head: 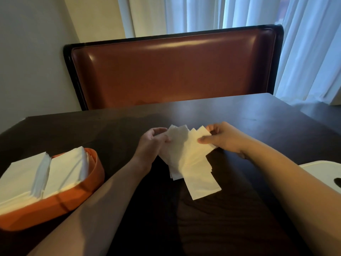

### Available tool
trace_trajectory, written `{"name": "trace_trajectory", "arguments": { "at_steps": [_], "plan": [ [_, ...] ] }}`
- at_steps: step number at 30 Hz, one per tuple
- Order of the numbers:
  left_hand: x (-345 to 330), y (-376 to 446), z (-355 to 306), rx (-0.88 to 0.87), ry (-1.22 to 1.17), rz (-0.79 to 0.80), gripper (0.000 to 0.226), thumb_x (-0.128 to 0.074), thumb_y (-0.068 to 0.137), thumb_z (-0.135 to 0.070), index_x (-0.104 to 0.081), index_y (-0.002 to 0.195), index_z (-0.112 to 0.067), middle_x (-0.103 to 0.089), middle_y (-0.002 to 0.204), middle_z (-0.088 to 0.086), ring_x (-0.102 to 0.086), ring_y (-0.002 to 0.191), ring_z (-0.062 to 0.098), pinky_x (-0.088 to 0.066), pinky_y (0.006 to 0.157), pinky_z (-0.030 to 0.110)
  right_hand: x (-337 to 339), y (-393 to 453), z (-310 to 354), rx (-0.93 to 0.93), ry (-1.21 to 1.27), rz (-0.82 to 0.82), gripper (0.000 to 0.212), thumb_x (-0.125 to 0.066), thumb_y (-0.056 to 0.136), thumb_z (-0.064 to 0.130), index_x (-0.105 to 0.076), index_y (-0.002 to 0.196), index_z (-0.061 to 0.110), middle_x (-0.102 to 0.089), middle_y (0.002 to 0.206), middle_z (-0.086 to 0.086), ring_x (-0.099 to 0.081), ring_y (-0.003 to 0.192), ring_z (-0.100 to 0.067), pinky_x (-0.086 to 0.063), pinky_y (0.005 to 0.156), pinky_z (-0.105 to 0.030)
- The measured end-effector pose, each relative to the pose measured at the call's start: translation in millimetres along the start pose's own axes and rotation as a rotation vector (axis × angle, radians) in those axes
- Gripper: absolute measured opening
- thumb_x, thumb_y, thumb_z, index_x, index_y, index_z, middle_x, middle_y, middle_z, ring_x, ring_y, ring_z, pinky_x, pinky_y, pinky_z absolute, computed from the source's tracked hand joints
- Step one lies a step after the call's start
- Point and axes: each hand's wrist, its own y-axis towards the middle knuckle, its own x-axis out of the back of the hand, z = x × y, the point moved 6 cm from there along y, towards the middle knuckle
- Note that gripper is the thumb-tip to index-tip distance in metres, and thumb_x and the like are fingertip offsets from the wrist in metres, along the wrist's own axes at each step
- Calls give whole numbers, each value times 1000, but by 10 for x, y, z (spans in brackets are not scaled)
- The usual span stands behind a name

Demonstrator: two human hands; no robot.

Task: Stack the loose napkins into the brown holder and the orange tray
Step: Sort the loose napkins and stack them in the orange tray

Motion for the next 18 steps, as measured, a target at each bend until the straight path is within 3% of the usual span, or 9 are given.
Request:
{"name": "trace_trajectory", "arguments": {
  "at_steps": [3, 6, 10, 14, 18],
  "plan": [
    [-33, -21, -18, -6, 35, 63, 31, -77, 82, -19, -70, 112, -15, -72, 105, 5, -69, 93, 21, -57, 72, 31, -4, 36, 24, 48, 131, -116, 18, -66, 93, 21, -64, 93, 4, -67, 94, -14, -67, 90, -25, -57, 79, -31],
    [-68, -46, -22, -8, 152, 92, 20, -75, 84, -21, -73, 102, -14, -75, 98, 3, -72, 88, 18, -61, 75, 33, -5, 53, 16, 46, 182, -200, 11, -66, 94, 20, -65, 88, 10, -63, 81, -3, -64, 75, -15, -50, 63, -22],
    [-91, -48, -34, -62, 180, 94, 14, -62, 95, -26, -71, 100, -17, -71, 103, 5, -68, 96, 22, -60, 83, 40, 23, 59, -7, 36, 279, -309, 15, -65, 95, 21, -66, 81, 14, -67, 85, -5, -67, 82, -18, -51, 67, -24],
    [-49, -39, -54, -83, -18, 10, 19, -53, 100, -20, -71, 104, -13, -72, 106, 9, -69, 99, 25, -59, 83, 40, 144, 9, 3, 79, 369, -461, 14, -64, 95, 19, -67, 82, 16, -68, 87, -1, -66, 83, -16, -52, 68, -22],
    [23, 4, 8, 35, -234, -84, 18, -53, 99, -22, -67, 108, -15, -70, 112, 12, -65, 107, 31, -53, 95, 48, 266, -44, 14, 104, 420, -565, 10, -60, 98, 20, -64, 89, 19, -64, 92, 5, -62, 87, -11, -46, 65, -16]
  ]
}}
